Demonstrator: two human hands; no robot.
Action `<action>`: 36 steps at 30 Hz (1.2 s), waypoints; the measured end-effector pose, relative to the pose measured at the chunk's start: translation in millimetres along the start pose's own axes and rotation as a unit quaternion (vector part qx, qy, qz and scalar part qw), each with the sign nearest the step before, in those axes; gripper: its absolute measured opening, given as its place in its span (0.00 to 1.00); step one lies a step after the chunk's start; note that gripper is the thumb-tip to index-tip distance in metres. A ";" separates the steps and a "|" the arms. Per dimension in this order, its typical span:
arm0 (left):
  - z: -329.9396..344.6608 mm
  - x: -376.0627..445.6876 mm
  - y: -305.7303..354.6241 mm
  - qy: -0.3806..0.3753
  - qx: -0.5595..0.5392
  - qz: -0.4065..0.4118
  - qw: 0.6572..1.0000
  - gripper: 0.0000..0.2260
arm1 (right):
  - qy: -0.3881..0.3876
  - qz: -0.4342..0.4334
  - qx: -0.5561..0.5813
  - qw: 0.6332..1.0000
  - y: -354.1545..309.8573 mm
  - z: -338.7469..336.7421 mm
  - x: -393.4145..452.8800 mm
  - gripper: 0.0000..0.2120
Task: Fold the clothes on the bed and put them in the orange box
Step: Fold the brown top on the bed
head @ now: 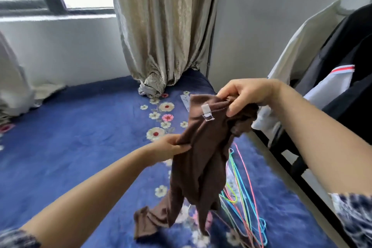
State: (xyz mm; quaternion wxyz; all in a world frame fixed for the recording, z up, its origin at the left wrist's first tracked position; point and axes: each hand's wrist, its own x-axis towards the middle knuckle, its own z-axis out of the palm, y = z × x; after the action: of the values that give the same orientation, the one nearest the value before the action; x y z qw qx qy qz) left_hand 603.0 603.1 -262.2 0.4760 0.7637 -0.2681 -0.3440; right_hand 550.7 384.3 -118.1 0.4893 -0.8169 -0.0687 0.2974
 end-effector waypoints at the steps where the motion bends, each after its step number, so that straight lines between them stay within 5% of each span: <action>1: -16.7 -12.9 9.8 0.049 -0.022 0.018 0.998 0.05 | 0.033 -0.014 -0.027 0.999 -16.2 2.3 2.9 0.12; 3: -44.9 -36.0 25.8 0.116 -0.105 0.046 0.987 0.10 | 0.110 -0.023 -0.142 0.983 -40.2 4.9 4.7 0.14; 6: -87.6 -85.0 54.9 0.171 -0.191 0.108 0.961 0.10 | 0.175 0.032 -0.388 0.904 -78.1 12.2 9.8 0.13; 10: -122.9 -139.5 89.3 0.192 -0.241 0.145 0.940 0.08 | 0.353 -0.010 -0.499 0.791 -118.5 33.7 16.6 0.07; 13: -134.8 -183.0 110.9 0.157 -0.260 0.144 0.942 0.13 | 0.503 -0.149 -0.309 0.794 -137.9 44.8 25.0 0.06; 16: -143.9 -216.4 122.6 0.159 -0.283 0.152 0.933 0.28 | 0.544 -0.256 0.000 0.799 -145.8 64.1 37.0 0.10; 21: -160.0 -263.0 119.5 0.183 -0.304 0.148 0.923 0.30 | 0.425 -0.160 0.294 0.841 -147.4 115.5 85.0 0.09; 26: -168.2 -301.3 78.2 0.168 -0.297 0.077 0.937 0.30 | 0.309 -0.238 0.275 0.879 -167.5 148.2 100.5 0.13; 28: -177.5 -319.8 63.8 0.182 -0.296 0.089 0.933 0.30 | 0.244 -0.256 0.082 0.932 -179.4 155.3 86.0 0.09; 30: -193.7 -339.0 55.1 0.170 -0.260 0.098 0.945 0.26 | 0.198 -0.200 -0.158 0.946 -189.9 157.0 70.7 0.11; 33: -212.6 -364.0 47.2 0.129 -0.166 0.100 0.972 0.17 | 0.175 -0.114 -0.358 0.910 -196.3 165.3 63.3 0.29; 36: -223.4 -379.2 31.9 0.225 -0.037 0.061 0.972 0.20 | 0.143 -0.014 -0.511 0.847 -186.6 172.1 65.7 0.30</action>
State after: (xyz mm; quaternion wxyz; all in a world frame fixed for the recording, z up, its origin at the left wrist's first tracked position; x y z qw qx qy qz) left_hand 539.8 990.9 -61.4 0.5716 0.7859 -0.1871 -0.1431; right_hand 542.3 636.8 -48.0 0.0107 -0.9840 -0.1516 0.0930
